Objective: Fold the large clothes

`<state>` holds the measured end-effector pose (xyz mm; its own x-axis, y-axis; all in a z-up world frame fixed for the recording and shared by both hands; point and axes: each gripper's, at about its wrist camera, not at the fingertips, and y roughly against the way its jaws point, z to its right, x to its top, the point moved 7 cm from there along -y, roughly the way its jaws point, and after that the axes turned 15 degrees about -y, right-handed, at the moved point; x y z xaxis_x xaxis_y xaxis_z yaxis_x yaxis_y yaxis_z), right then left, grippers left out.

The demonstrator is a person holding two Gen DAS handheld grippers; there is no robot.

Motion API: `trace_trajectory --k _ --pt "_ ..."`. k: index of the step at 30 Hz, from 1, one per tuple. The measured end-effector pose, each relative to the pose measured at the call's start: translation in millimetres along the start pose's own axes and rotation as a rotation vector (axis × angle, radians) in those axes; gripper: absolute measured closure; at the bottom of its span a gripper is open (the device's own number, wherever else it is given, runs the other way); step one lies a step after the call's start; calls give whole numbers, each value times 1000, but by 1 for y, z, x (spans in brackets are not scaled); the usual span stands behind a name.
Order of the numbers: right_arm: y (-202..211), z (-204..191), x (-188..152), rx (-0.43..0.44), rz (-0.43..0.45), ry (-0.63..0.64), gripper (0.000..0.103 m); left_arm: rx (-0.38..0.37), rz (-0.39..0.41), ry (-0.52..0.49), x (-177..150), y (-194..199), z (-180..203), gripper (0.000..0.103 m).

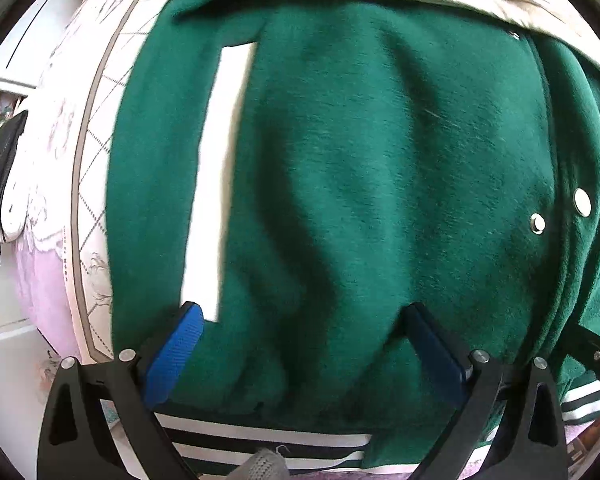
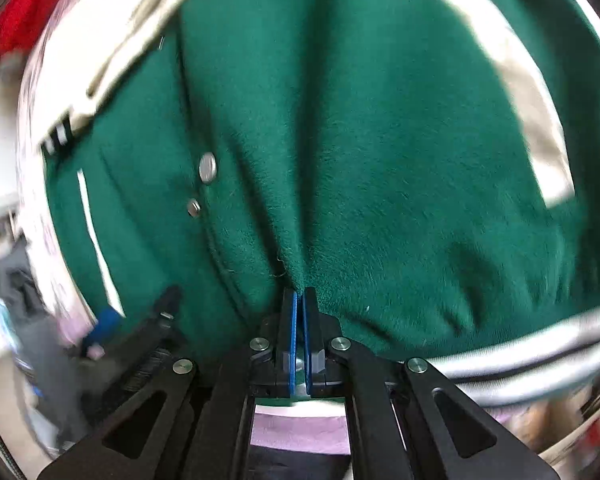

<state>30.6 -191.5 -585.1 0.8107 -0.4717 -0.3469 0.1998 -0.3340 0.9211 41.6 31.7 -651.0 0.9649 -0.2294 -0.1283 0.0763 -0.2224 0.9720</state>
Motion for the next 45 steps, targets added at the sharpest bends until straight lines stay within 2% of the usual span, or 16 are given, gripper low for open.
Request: trace_trajectory --k 4,6,7,12,14,20,23,24,26,31,35,38,40,42,44,45 --pt "15 7 7 12 -27 -11 95 2 24 20 1 9 -16 0" --pt "22 14 10 1 10 -17 61 14 32 29 2 10 -19 0" --pt "26 20 13 -20 32 -13 57 19 31 35 1 10 -15 0" --pt "1 17 17 -53 38 -9 59 34 52 87 1 17 -42 0" --pt "-6 -9 6 13 6 -1 81 49 74 104 3 22 -58 0" --pt "-19 -51 -14 173 -159 21 82 141 118 188 -1 50 -116 0" --pt "4 -56 -23 234 -207 41 64 148 149 210 7 68 -126 0" --pt "25 -48 -18 218 -140 52 49 145 163 206 12 75 -126 0" --pt "70 -23 2 169 -17 48 43 142 196 188 25 90 -103 0" --pt "155 56 68 -78 271 -25 43 109 245 128 92 110 -25 0" --pt "176 116 156 -204 369 -39 43 177 234 74 142 94 38 0" --pt "165 124 211 -259 343 57 43 229 179 66 163 72 63 0" --pt "150 114 233 -262 282 168 44 261 148 86 168 61 66 0" --pt "151 105 250 -255 319 242 68 278 133 129 168 55 62 0" --pt "159 105 257 -97 320 215 89 279 122 170 166 50 55 0" --pt "170 119 260 13 345 125 89 274 116 193 165 47 53 0"
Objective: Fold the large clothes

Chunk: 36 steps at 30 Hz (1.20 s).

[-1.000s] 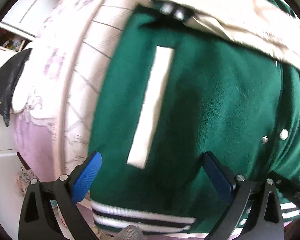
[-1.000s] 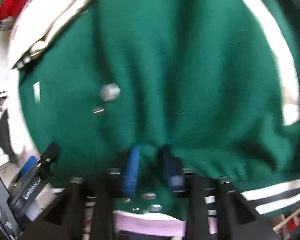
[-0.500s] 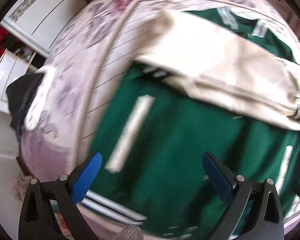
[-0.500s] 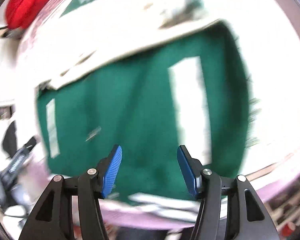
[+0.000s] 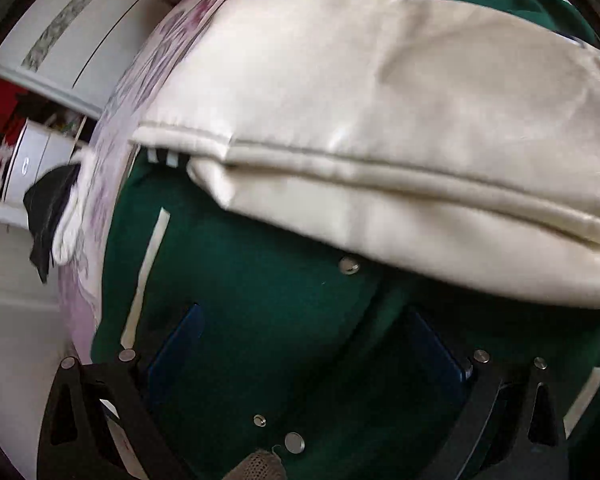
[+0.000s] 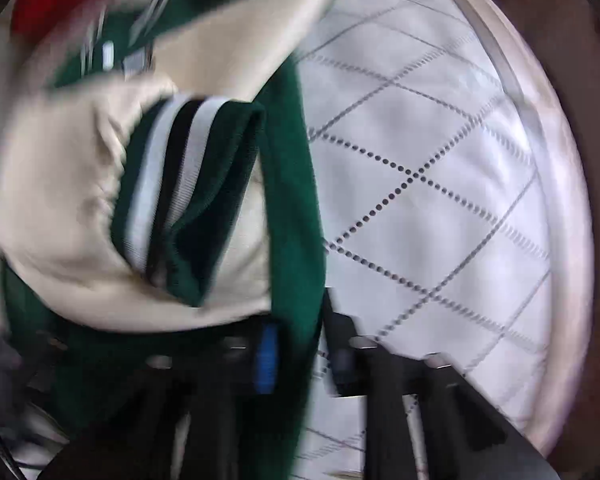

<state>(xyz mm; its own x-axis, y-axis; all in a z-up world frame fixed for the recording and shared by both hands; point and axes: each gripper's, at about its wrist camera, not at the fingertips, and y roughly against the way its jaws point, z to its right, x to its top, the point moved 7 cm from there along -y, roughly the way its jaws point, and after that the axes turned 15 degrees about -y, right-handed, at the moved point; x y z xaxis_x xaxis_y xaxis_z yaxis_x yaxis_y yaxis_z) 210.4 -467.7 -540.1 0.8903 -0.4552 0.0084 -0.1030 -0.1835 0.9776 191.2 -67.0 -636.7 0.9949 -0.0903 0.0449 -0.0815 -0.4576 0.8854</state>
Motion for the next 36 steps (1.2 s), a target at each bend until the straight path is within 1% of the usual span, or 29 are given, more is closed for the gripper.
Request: trace_trajectory --k 2,3,5,6,7,8,9,10,11,12,14,16,17,18,19,20,21,22,23,24,25,26,27,28,29,30,31,33,36 --pt "14 37 4 151 34 -203 90 1 -9 22 -1 -3 0 0" --pt "14 69 -1 255 22 -390 90 6 -13 26 -1 -3 0 0" --pt "-1 113 -22 320 -62 -614 94 27 -17 28 -1 -3 0 0" --pt "-1 127 -27 406 -87 -685 94 37 -20 28 -1 -1 0 0" --pt "3 132 -28 413 -104 -684 93 44 -21 27 -2 1 1 0" --pt "8 132 -26 384 -109 -639 83 51 -23 26 -2 4 1 0" --pt "19 133 -21 332 -101 -552 72 56 -22 25 -2 9 2 0" --pt "34 134 -11 252 -68 -429 69 60 -15 26 -2 14 3 0" --pt "45 126 -1 172 -19 -284 69 68 -5 28 -3 18 3 0" --pt "49 111 6 130 11 -167 67 78 3 30 -3 22 2 0" --pt "50 95 15 36 25 28 64 91 6 29 -4 23 4 0" --pt "38 80 17 -55 24 245 64 86 -20 32 -6 15 7 0" --pt "38 64 6 -56 31 288 65 73 -32 43 -8 8 7 0" --pt "41 63 10 -53 73 300 75 56 -26 56 -7 5 6 0" --pt "46 69 14 -27 87 241 83 50 -22 61 -6 5 7 0" --pt "51 76 14 9 86 155 86 47 -17 61 -4 5 7 0" --pt "60 95 20 29 107 18 87 51 -13 56 -3 7 8 0" --pt "66 116 21 35 113 -76 89 54 -12 50 -3 7 9 0" --pt "67 134 20 20 103 -162 101 52 -11 51 -3 8 9 0" --pt "59 152 15 15 40 -237 102 44 -12 54 -4 10 7 0" --pt "57 161 11 53 -1 -283 102 40 -16 56 -5 12 7 0" --pt "62 167 11 84 -4 -305 102 33 -20 61 -8 14 4 0" --pt "72 173 10 111 -19 -306 99 26 -16 69 -10 18 1 0" --pt "77 181 10 131 -42 -295 95 23 -11 75 -13 20 -2 0" --pt "86 196 9 152 -67 -284 80 19 -6 81 -17 22 -6 0" --pt "86 197 9 160 -81 -272 72 15 -3 87 -21 24 -10 0" --pt "86 200 10 169 -90 -245 70 12 0 95 -23 27 -12 0" --pt "73 185 -8 163 -134 -199 70 3 -3 110 -30 29 -17 0" --pt "75 183 -13 153 -116 -213 70 -12 0 127 -36 34 -23 0"
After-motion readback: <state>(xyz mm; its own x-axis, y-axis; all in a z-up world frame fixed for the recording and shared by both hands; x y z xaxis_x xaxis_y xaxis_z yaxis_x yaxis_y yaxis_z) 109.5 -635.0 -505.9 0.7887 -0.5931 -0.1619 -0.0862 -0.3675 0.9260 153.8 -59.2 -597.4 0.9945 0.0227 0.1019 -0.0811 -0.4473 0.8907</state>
